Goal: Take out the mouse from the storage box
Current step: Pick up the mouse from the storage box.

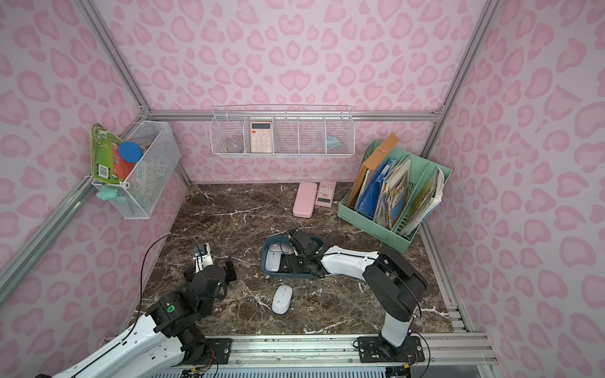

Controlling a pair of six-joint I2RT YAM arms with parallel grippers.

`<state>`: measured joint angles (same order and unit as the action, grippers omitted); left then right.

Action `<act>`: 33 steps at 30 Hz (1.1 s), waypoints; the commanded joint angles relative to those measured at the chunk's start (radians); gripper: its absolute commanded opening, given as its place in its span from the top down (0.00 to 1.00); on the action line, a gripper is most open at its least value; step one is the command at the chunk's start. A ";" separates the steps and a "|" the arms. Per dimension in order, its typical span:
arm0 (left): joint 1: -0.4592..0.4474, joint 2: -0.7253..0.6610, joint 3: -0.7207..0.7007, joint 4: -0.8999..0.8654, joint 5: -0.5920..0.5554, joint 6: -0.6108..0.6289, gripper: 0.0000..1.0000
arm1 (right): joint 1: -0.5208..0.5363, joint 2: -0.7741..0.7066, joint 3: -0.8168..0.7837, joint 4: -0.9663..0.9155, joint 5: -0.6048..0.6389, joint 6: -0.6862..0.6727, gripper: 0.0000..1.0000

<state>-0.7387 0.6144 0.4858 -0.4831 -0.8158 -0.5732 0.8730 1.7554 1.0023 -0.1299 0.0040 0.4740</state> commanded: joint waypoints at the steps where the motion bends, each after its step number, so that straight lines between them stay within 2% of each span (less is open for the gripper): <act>1: 0.002 -0.005 0.001 -0.011 -0.016 -0.005 0.01 | 0.000 0.006 0.001 0.005 0.001 -0.012 0.40; 16: 0.002 0.000 0.002 -0.012 -0.019 -0.008 0.01 | 0.011 -0.017 0.016 -0.022 0.066 -0.015 0.72; 24: 0.002 0.012 0.005 -0.010 -0.019 -0.011 0.01 | 0.019 -0.015 0.034 -0.043 0.110 -0.025 0.80; 33: 0.002 0.016 0.007 -0.011 -0.020 -0.013 0.01 | 0.032 -0.093 0.048 -0.086 0.178 -0.038 0.82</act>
<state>-0.7380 0.6289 0.4858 -0.4835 -0.8246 -0.5781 0.8997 1.6787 1.0370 -0.1951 0.1394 0.4427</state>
